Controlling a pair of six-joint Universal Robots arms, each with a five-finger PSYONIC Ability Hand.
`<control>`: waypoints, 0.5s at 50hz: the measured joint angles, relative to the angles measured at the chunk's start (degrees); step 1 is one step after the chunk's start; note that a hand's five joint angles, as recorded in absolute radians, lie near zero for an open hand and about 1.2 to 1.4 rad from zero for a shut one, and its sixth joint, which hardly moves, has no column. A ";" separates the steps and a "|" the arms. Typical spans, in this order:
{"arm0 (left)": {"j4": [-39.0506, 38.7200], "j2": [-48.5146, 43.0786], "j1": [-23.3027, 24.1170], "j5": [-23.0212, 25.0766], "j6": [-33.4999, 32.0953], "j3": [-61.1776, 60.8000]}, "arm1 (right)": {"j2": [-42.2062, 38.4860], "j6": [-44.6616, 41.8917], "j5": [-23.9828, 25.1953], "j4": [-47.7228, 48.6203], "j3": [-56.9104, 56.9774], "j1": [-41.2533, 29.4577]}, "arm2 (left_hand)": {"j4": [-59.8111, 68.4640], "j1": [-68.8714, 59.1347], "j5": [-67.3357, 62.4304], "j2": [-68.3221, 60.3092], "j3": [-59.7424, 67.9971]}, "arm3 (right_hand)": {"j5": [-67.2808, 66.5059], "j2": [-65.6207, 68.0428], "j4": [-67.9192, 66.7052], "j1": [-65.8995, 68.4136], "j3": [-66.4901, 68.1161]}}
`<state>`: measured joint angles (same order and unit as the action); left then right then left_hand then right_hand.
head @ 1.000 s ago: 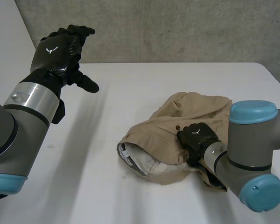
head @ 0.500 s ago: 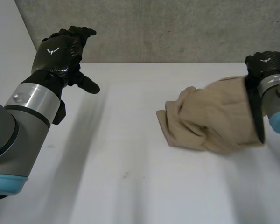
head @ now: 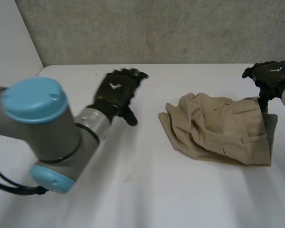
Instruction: Fold the shorts.
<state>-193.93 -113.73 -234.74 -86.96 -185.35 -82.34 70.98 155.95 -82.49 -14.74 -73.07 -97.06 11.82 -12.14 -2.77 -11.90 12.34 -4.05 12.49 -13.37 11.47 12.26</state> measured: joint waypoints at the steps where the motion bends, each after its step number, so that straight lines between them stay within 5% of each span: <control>1: -0.03 -1.80 0.95 0.83 -1.38 1.38 | 1.61 -0.07 0.49 -0.98 -0.95 0.00 | 0.00 0.00 0.00 0.00 0.00 | 0.00 0.00 0.00 0.00 0.00; 25: 1.07 -26.35 7.25 7.90 -4.11 25.75 | 8.14 -1.21 2.22 -7.96 -8.75 -0.72 | 0.00 0.00 0.00 0.00 0.00 | 0.00 0.00 0.00 0.00 0.00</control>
<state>-192.87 -140.09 -227.49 -79.06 -189.45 -56.59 79.12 154.74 -80.27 -22.70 -81.81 -97.78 11.82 -12.14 -2.77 -11.90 12.34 -4.05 12.49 -13.37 11.47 12.26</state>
